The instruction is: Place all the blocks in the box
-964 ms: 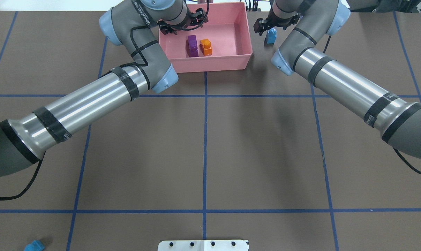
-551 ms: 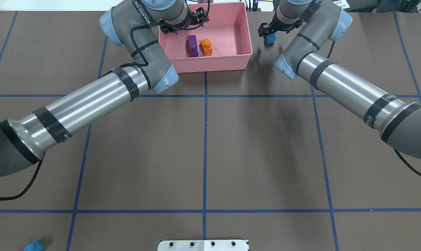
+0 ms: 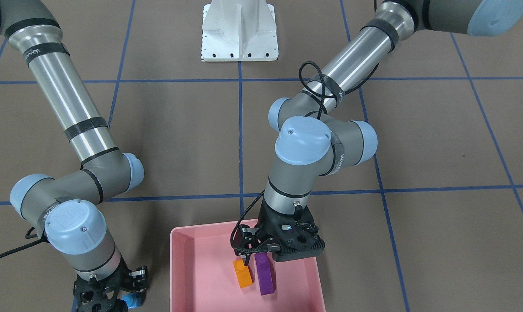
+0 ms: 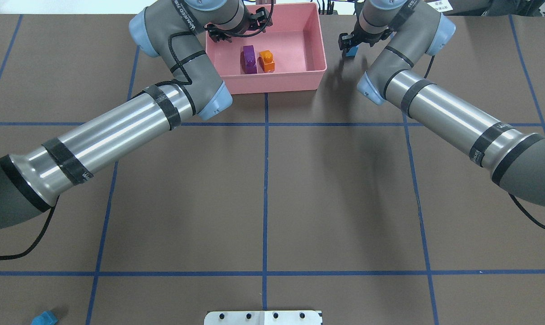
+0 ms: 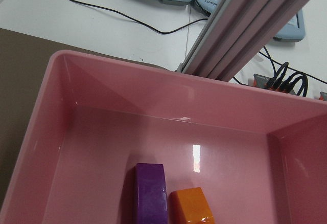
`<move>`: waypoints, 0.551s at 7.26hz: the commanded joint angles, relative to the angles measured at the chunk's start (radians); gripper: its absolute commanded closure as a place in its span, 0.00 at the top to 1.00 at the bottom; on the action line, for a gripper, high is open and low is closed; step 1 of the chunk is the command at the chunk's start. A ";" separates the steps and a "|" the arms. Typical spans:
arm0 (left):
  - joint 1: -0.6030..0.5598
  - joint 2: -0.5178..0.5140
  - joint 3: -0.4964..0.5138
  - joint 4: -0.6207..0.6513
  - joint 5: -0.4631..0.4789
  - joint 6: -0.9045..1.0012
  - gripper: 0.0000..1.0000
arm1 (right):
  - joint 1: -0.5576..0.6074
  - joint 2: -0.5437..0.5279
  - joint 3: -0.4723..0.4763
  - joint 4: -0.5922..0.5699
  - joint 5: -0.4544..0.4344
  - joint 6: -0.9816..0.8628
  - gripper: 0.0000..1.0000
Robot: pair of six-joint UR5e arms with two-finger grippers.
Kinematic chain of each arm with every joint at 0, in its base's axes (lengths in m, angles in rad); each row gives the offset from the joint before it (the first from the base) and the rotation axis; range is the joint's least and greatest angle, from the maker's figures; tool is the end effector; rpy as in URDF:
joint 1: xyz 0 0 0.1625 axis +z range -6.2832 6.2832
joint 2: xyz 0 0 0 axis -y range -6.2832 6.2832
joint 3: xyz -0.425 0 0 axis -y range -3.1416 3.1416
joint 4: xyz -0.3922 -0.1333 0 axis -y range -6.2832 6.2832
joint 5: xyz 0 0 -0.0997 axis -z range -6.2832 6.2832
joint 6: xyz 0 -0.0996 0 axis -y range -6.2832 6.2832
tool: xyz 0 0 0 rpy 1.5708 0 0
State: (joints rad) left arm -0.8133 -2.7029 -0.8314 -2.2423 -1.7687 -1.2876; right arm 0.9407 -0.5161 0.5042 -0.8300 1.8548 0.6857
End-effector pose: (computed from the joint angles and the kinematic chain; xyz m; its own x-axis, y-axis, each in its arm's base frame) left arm 0.5226 -0.7181 0.1531 0.4861 -0.1153 -0.8662 0.4774 0.8653 0.1527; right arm -0.4451 -0.7892 0.3818 0.7935 -0.1729 0.5835 -0.0813 0.9201 0.3832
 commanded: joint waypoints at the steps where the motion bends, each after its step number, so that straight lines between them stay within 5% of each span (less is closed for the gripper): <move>1: -0.001 0.000 -0.009 0.000 0.000 0.002 1.00 | -0.008 0.016 -0.010 0.000 0.000 0.000 0.62; 4: -0.001 0.000 -0.011 0.001 0.000 0.002 1.00 | -0.014 0.019 -0.035 0.006 -0.012 0.000 0.63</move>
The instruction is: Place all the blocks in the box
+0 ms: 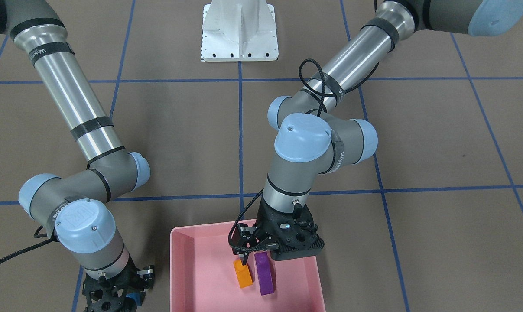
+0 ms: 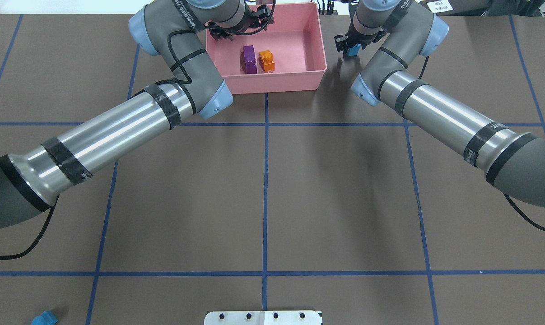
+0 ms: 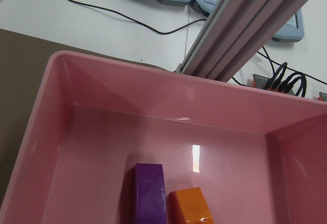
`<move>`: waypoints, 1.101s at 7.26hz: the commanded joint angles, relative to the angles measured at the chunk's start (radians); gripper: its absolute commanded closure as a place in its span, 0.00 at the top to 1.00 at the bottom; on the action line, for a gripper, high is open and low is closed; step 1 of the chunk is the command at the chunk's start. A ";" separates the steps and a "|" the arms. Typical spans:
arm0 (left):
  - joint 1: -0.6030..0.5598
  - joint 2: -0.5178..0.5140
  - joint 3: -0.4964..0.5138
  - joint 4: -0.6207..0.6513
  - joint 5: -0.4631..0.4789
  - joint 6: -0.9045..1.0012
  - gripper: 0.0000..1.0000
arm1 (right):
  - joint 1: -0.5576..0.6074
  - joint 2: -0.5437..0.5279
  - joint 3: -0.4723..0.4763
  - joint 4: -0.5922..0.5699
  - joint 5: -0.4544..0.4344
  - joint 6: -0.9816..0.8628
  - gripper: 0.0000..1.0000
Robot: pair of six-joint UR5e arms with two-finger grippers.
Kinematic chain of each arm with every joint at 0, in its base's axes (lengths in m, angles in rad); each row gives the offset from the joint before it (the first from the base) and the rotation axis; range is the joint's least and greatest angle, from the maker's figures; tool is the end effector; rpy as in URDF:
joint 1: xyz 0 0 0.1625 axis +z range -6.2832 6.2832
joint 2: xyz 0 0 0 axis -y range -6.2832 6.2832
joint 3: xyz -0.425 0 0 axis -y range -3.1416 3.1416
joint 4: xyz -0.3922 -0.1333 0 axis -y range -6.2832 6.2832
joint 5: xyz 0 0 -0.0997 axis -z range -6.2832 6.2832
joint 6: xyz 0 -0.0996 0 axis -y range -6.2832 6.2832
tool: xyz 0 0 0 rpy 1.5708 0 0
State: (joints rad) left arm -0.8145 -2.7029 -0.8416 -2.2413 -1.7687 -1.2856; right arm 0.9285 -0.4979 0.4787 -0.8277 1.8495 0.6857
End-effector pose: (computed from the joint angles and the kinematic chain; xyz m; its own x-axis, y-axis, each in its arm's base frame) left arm 0.5204 -0.7174 0.1482 0.4815 -0.1084 -0.8697 0.4785 0.8639 0.1572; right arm -0.4565 -0.7870 0.3787 0.7955 -0.1788 0.5789 -0.0710 0.9214 0.3821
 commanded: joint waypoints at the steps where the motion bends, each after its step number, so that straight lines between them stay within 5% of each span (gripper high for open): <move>1: 0.000 0.000 -0.004 0.000 0.000 0.000 1.00 | -0.002 0.002 -0.009 0.004 -0.007 0.000 0.58; 2: 0.000 0.000 -0.010 0.000 -0.002 0.000 1.00 | -0.002 0.004 -0.011 0.004 -0.007 0.000 0.23; 3: 0.000 0.000 -0.014 0.000 -0.002 0.000 1.00 | -0.002 0.005 -0.011 0.004 -0.007 0.000 0.00; 6: 0.000 0.000 -0.024 0.000 -0.003 0.000 1.00 | 0.004 0.044 -0.009 0.002 0.006 0.000 0.00; 8: -0.005 0.006 -0.080 0.037 -0.046 0.000 1.00 | 0.122 0.058 0.058 -0.023 0.193 -0.008 0.00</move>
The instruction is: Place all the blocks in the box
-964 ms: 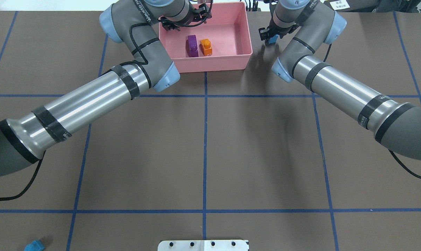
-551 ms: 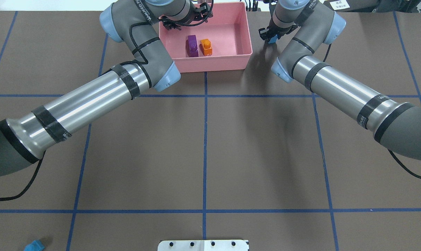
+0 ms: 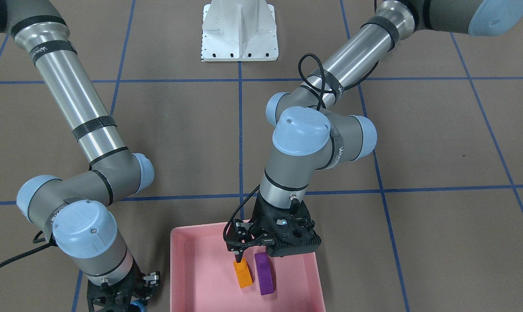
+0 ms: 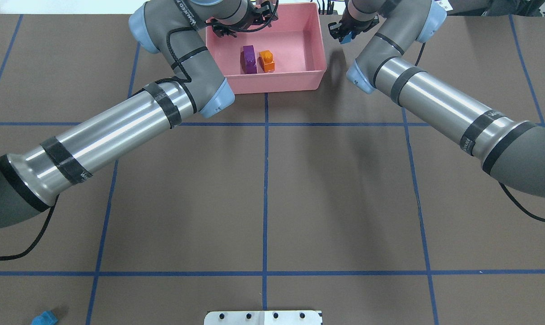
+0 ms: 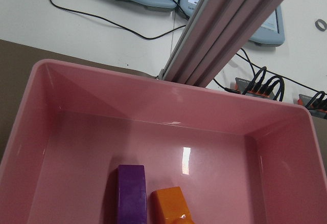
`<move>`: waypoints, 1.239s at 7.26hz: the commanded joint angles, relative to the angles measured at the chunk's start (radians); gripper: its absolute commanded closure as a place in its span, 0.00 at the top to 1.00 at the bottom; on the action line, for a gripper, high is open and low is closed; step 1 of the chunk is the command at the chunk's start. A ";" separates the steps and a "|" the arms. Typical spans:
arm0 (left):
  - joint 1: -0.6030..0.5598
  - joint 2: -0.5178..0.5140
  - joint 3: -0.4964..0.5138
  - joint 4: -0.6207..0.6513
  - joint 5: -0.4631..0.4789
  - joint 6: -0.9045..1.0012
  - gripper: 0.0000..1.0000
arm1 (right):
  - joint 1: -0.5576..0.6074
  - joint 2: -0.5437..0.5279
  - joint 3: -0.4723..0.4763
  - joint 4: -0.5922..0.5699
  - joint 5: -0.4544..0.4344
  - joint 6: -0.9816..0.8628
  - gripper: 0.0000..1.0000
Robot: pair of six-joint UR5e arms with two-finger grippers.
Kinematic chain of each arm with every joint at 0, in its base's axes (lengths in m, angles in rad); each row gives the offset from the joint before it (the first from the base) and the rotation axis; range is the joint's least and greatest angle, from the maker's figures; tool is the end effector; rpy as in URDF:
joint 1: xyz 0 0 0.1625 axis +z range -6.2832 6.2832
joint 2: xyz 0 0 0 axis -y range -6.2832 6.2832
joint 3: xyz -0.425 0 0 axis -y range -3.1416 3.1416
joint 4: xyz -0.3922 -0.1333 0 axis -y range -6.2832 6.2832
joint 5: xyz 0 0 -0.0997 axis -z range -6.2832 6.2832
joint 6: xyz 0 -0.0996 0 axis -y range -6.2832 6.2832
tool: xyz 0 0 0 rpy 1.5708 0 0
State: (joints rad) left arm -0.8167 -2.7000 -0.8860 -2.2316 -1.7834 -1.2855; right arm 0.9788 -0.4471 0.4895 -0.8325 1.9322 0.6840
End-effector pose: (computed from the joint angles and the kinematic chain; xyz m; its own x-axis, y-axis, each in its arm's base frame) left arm 0.5138 -0.7111 0.1301 0.4591 -0.0870 -0.8841 0.4733 0.8661 0.1606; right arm -0.4272 -0.8111 0.3256 0.7445 -0.1921 0.6394 -0.0955 0.9172 0.3867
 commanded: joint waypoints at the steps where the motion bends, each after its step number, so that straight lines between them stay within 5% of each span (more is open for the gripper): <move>1: -0.009 0.006 -0.103 0.102 -0.089 0.000 1.00 | 0.130 0.005 0.135 -0.125 0.202 -0.032 0.00; 3: -0.028 0.063 -0.225 0.208 -0.134 0.011 1.00 | 0.167 0.021 0.326 -0.398 0.254 -0.066 0.00; 5: -0.096 0.254 -0.525 0.452 -0.227 0.192 1.00 | 0.100 0.053 0.322 -0.387 0.234 -0.005 0.00; 7: -0.099 0.528 -0.934 0.738 -0.232 0.427 1.00 | 0.008 0.061 0.299 -0.288 0.101 0.058 0.00; 9: -0.101 0.798 -1.169 0.765 -0.232 0.533 1.00 | -0.081 0.061 0.219 -0.156 -0.028 0.091 0.00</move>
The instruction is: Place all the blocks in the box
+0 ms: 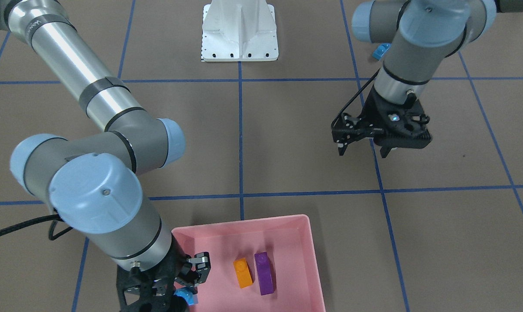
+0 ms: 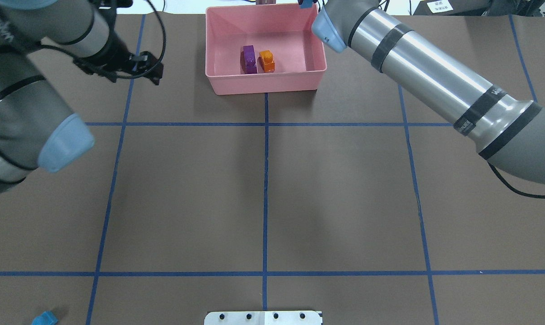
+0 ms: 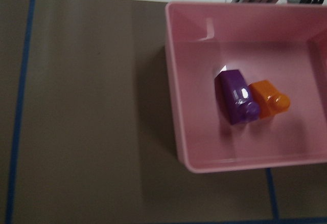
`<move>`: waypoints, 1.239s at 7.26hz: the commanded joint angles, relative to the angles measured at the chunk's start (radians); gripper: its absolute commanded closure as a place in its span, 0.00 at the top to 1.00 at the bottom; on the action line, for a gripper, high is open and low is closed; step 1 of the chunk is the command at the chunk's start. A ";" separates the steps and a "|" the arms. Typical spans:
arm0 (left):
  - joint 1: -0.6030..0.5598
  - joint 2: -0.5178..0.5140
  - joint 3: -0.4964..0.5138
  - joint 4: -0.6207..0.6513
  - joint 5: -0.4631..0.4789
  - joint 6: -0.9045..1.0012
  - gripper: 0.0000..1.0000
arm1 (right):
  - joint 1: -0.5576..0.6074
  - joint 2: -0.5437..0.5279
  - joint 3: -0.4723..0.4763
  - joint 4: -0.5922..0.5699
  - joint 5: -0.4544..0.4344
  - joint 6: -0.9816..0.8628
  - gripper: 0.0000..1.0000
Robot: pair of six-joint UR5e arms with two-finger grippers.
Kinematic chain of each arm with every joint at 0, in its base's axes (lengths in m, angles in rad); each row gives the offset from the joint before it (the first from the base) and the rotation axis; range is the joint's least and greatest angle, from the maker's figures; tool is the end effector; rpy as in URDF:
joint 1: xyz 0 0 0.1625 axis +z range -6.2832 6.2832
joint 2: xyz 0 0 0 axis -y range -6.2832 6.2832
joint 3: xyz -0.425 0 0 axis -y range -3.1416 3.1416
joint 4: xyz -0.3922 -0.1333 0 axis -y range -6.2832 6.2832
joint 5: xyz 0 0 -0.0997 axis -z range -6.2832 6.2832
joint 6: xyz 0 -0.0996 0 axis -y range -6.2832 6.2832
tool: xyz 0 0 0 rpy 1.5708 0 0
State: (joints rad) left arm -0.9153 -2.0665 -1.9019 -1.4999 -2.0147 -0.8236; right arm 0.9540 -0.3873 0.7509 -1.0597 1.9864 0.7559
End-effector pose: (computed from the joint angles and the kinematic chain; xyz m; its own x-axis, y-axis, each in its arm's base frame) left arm 0.2952 -0.5324 0.2448 0.6899 0.1096 -0.7156 0.0920 0.9672 0.2369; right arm -0.4411 -0.7831 0.1655 0.6671 -0.2102 0.7147 -0.1191 0.9170 0.3808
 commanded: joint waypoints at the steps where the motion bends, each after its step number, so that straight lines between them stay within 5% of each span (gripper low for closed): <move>1: 0.000 0.263 -0.211 0.032 -0.002 0.119 1.00 | -0.092 -0.001 -0.047 0.087 -0.145 0.019 0.00; 2: 0.000 0.338 -0.253 0.030 -0.007 0.174 1.00 | -0.112 0.001 -0.063 0.125 -0.173 0.037 0.04; 3: 0.000 0.412 -0.296 0.030 -0.007 0.225 1.00 | -0.113 0.001 -0.070 0.141 -0.173 0.045 0.95; 7: 0.048 0.714 -0.379 -0.046 -0.059 0.407 1.00 | -0.075 0.001 -0.045 0.132 -0.106 0.109 0.99; 8: 0.111 0.761 -0.384 -0.052 -0.074 0.412 1.00 | -0.048 -0.008 -0.001 0.109 -0.022 0.123 0.99; 9: 0.165 0.808 -0.393 -0.086 -0.075 0.411 1.00 | -0.025 -0.028 0.127 -0.046 0.030 0.122 0.99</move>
State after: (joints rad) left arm -0.8155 -1.3236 -2.2849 -1.5536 -2.0802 -0.4275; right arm 0.8989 -0.3968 0.7616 -0.9781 1.9399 0.8688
